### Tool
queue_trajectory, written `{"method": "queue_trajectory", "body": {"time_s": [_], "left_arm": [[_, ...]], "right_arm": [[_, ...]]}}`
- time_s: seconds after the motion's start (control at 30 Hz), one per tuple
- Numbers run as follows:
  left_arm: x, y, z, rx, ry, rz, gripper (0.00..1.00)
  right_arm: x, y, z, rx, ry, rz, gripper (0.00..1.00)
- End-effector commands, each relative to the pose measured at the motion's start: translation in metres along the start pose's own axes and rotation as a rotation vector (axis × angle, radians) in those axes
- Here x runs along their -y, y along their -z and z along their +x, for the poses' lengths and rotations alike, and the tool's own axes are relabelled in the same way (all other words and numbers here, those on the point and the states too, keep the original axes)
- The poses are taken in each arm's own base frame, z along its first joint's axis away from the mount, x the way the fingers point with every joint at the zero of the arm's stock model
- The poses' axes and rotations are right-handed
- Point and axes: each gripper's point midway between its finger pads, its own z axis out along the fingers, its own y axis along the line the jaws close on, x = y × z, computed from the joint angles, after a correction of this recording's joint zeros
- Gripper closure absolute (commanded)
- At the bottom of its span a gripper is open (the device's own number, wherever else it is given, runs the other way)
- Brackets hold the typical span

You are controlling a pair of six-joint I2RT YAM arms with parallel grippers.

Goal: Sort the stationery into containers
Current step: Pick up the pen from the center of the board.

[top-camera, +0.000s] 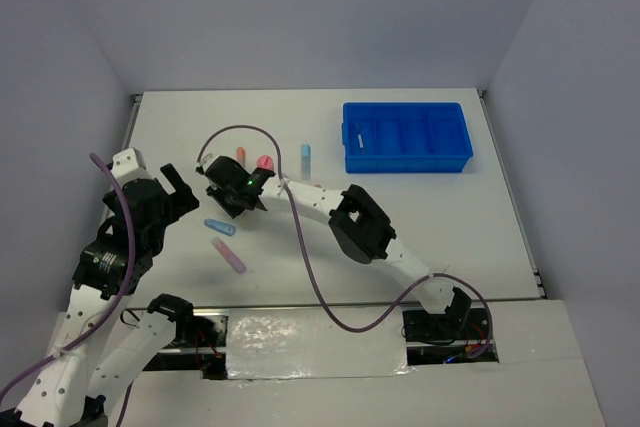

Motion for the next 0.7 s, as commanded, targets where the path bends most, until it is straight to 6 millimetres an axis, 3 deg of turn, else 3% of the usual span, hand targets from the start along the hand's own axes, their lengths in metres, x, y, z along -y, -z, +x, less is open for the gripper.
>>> {"method": "queue_trajectory", "body": {"time_s": [0.0,0.2,0.3,0.33,0.47,0.57,0.67], "left_arm": [[0.006,-0.001,-0.006,0.022,-0.001,0.027,0.01],[0.005,0.001,-0.008,0.034,0.005,0.034,0.01],[0.005,0.001,-0.008,0.036,0.008,0.035,0.01],[0.005,0.001,-0.008,0.037,0.008,0.034,0.01],[0.012,0.004,-0.009,0.039,0.004,0.082,0.01],[0.019,0.010,-0.014,0.069,0.012,0.142,0.01],[0.022,0.014,-0.017,0.094,0.020,0.180,0.01]], "right_arm": [[0.000,-0.006,-0.007,0.016,-0.005,-0.012,0.70],[-0.003,-0.007,0.010,-0.030,-0.034,-0.020,0.83],[-0.006,0.001,0.003,-0.013,-0.074,-0.033,1.00],[-0.006,0.005,-0.003,0.002,-0.086,-0.036,1.00],[-0.005,0.032,-0.046,0.115,-0.157,-0.046,1.00],[0.001,0.071,-0.094,0.243,-0.215,-0.075,1.00],[0.014,0.137,-0.146,0.390,-0.247,-0.082,1.00]]}}
